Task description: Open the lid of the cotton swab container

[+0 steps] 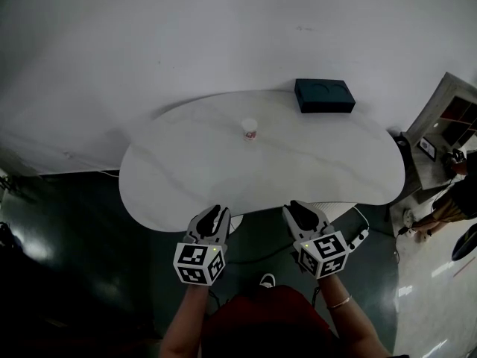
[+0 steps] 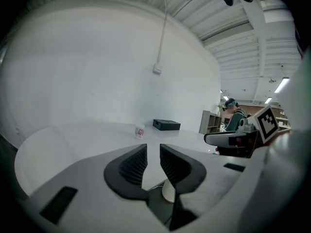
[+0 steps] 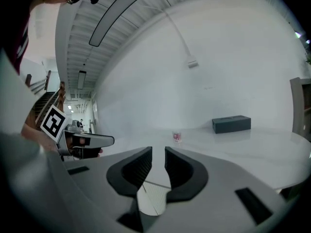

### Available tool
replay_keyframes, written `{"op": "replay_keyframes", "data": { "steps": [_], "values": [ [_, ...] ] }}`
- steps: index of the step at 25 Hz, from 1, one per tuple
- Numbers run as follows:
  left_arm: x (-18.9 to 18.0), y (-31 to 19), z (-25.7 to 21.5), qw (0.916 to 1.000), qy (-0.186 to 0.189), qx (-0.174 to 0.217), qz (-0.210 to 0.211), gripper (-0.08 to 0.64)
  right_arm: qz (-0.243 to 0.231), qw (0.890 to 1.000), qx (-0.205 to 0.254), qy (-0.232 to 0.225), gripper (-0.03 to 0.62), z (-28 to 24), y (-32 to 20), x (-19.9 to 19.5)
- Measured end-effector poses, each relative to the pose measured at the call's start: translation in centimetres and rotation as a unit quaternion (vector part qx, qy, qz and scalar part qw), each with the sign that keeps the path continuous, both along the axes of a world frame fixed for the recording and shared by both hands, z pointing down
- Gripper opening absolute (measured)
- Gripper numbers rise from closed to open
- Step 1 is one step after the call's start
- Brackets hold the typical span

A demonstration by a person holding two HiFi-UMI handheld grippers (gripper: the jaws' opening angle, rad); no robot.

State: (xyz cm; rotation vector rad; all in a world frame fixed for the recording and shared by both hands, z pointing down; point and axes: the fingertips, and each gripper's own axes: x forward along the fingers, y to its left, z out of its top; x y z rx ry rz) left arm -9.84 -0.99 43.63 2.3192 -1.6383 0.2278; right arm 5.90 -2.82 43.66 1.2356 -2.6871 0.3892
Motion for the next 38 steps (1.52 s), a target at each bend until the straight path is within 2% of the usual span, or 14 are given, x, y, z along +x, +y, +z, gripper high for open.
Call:
{"op": "replay_keyframes", "data": {
  "steps": [12, 15, 21, 29, 38],
  "values": [
    [1.8, -2.9, 1.1, 0.9998, -0.008, -0.019, 0.001, 0.118, -0.007, 1.0, -0.007, 0.002, 0.08, 0.8, -3.0, 2.6],
    [1.9, -3.4, 0.9, 0.9996, -0.015, -0.025, 0.003, 0.135, -0.008, 1.0, -0.007, 0.002, 0.115, 0.5, -3.7, 2.8],
    [2.3, -4.5, 0.9, 0.9993, -0.022, -0.031, 0.007, 0.173, -0.004, 1.0, -0.008, -0.003, 0.12, 0.2, -4.7, 3.0],
    [2.2, -7.5, 0.8, 0.9991, -0.02, -0.022, 0.029, 0.21, 0.011, 1.0, -0.007, 0.009, 0.138, 0.4, -6.7, 2.6],
    [1.7, -12.3, 2.0, 0.9976, -0.029, -0.037, 0.051, 0.262, 0.008, 1.0, -0.011, 0.02, 0.15, 0.5, -10.2, 1.2]
  ]
}}
